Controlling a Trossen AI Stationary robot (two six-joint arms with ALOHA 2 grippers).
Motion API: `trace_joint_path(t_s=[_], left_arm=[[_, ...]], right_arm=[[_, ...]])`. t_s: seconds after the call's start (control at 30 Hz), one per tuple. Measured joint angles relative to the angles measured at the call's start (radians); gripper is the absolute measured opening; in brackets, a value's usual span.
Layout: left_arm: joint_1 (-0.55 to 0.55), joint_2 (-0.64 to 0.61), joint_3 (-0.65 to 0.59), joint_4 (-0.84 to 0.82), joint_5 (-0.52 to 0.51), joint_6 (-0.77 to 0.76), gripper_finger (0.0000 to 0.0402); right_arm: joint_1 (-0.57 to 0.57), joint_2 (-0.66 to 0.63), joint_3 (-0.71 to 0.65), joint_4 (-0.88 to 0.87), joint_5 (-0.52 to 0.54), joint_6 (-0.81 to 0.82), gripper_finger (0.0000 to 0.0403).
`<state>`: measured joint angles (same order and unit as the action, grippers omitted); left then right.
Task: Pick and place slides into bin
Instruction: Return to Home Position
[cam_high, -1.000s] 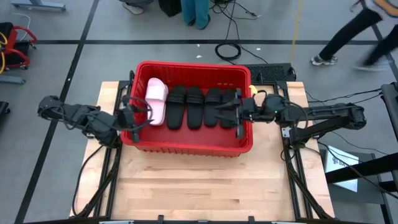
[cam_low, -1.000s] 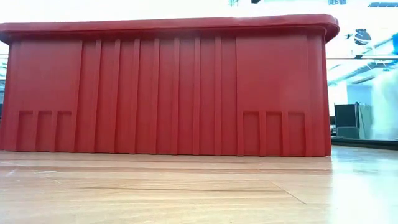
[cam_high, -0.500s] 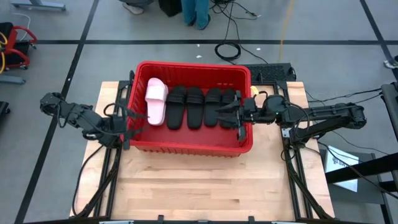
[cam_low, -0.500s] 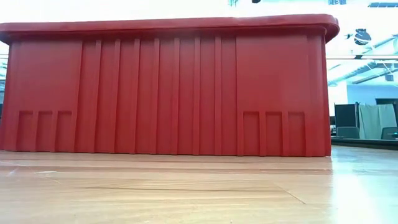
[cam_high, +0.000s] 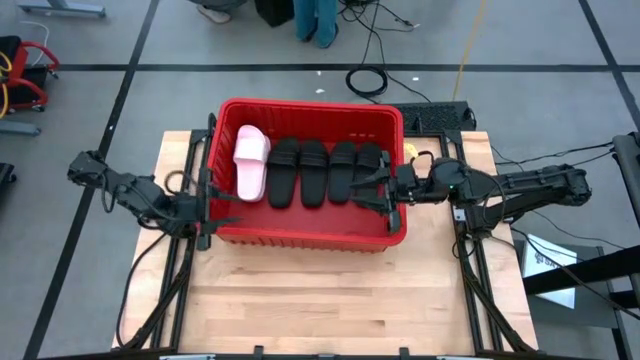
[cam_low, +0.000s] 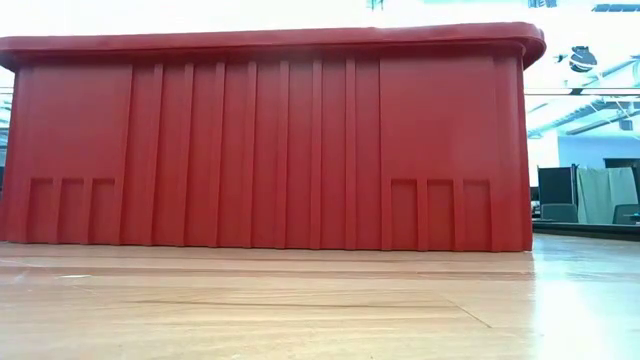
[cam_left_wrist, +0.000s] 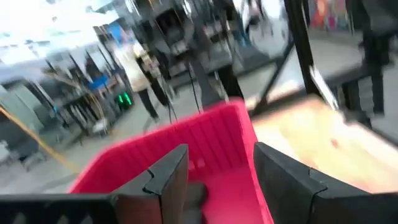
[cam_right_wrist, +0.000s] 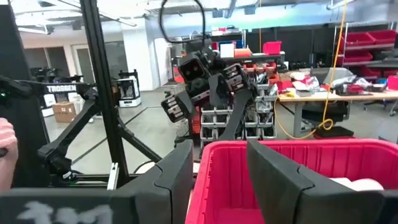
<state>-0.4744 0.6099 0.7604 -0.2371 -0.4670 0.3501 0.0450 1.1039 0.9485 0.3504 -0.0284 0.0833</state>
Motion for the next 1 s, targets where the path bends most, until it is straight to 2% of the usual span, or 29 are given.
trace_joint_path(t_s=[0.13,0.23,0.4,0.57,1.0], left_arm=[[0.009,-0.061,-0.084,0.101,-0.003,0.037,0.0189],[0.024,-0.113,-0.114,0.111,0.001,0.040,0.0189],[0.059,-0.198,-0.191,0.126,0.115,0.060,0.0189],[0.120,-0.263,-0.243,0.173,0.125,0.039,0.0189],[0.254,-0.290,-0.296,0.187,0.147,-0.022,0.0189]], right_arm=[[0.012,-0.020,0.000,-0.004,0.000,0.000,0.0139],[0.018,-0.035,0.000,-0.016,0.001,-0.011,0.0139],[0.018,-0.051,-0.019,-0.016,0.019,-0.010,0.0139],[0.015,-0.116,-0.147,0.152,0.107,0.007,0.0139],[-0.005,-0.415,-0.467,0.436,0.108,-0.023,0.0139]])
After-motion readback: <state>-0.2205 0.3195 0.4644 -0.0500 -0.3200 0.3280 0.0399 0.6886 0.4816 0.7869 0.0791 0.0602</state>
